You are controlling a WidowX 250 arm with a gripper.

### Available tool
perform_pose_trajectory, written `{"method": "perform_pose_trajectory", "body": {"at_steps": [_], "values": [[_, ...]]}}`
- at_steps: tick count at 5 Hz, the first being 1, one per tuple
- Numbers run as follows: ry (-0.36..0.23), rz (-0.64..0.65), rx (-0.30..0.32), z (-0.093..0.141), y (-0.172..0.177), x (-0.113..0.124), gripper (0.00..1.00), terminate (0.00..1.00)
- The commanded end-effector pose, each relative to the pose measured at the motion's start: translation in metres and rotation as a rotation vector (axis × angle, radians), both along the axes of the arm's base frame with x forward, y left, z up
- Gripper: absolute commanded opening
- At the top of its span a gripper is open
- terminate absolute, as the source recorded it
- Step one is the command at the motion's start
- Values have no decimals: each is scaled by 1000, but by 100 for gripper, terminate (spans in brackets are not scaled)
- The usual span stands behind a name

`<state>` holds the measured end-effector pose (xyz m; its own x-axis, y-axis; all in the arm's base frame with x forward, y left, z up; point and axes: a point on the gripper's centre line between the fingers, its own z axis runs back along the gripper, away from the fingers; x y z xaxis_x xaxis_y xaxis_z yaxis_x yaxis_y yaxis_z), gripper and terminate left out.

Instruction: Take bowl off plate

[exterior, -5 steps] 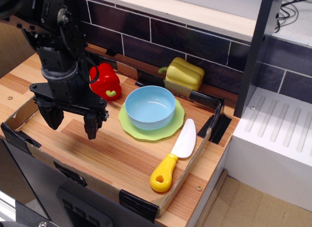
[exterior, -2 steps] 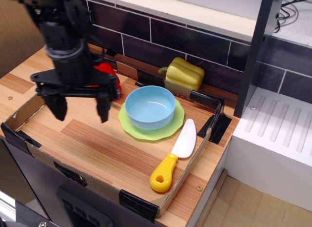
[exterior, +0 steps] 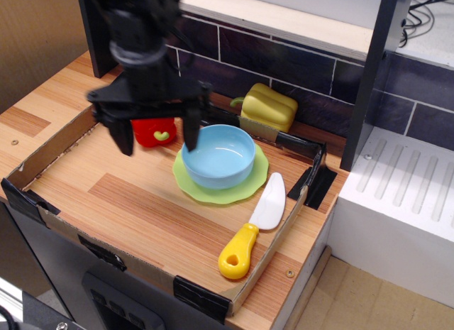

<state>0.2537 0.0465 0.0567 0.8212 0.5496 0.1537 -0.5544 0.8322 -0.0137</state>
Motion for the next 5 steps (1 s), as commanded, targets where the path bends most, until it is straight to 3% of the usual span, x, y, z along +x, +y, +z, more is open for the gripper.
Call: {"method": "perform_pose_trajectory", "body": {"at_steps": [1, 2, 3, 5], "values": [[-47, 82, 10, -12, 0, 25, 100, 0], [-42, 60, 12, -18, -4, 25, 100, 0], [-71, 75, 6, -21, -4, 27, 0, 0], [-64, 85, 2, -26, -6, 35, 0, 0]]}}
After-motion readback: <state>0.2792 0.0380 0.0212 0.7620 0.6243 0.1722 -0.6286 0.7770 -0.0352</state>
